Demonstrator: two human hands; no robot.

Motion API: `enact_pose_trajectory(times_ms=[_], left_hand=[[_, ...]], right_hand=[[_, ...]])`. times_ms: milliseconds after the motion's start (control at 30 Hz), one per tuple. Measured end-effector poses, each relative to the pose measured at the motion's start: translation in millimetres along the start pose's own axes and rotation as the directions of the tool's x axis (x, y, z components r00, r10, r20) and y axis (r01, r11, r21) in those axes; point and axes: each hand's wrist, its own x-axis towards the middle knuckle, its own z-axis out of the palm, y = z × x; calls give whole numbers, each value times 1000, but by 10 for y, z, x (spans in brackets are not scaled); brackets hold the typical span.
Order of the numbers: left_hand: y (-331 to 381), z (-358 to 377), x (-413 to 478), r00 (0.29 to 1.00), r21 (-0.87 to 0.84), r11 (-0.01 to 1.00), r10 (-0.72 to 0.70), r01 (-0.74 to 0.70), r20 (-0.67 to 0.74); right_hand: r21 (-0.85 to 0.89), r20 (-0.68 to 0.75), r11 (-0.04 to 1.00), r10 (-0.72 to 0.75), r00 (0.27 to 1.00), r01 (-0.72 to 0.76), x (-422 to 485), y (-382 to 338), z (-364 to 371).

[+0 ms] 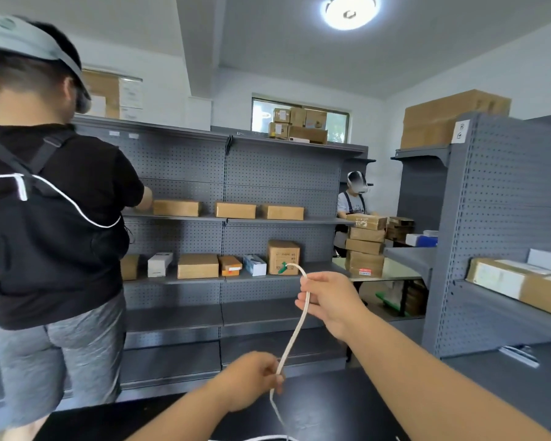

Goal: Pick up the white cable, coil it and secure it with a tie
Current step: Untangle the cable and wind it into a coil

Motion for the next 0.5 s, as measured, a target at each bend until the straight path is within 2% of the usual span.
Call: enact_pose_trajectory(times_ms=[167,233,333,400,467,500], left_hand=[[-22,-214,37,982,-199,980,-43,6,-184],[7,-390,61,964,-180,984,-28,-20,-265],[146,-692,88,939,-102,994,4,-42,-345],[290,-868,94,923,-32,997,49,-66,-381],[436,-1006,98,905,44,995,97,-86,-414],[498,-1060,97,896,80,993,116,-90,-430]], right_hand=[[129,-120,992,22,993,-6,164,36,-293],[95,-106,995,52,993,-42,221,74,-402],[-143,-35,979,140,990,-143,273,145,-502],[-321,-22,935,155,988,-153,281,155,-531],[-434,48,897,116,992,-84,303,161,-550],[-502,110,865,62,992,2,312,159,-549]])
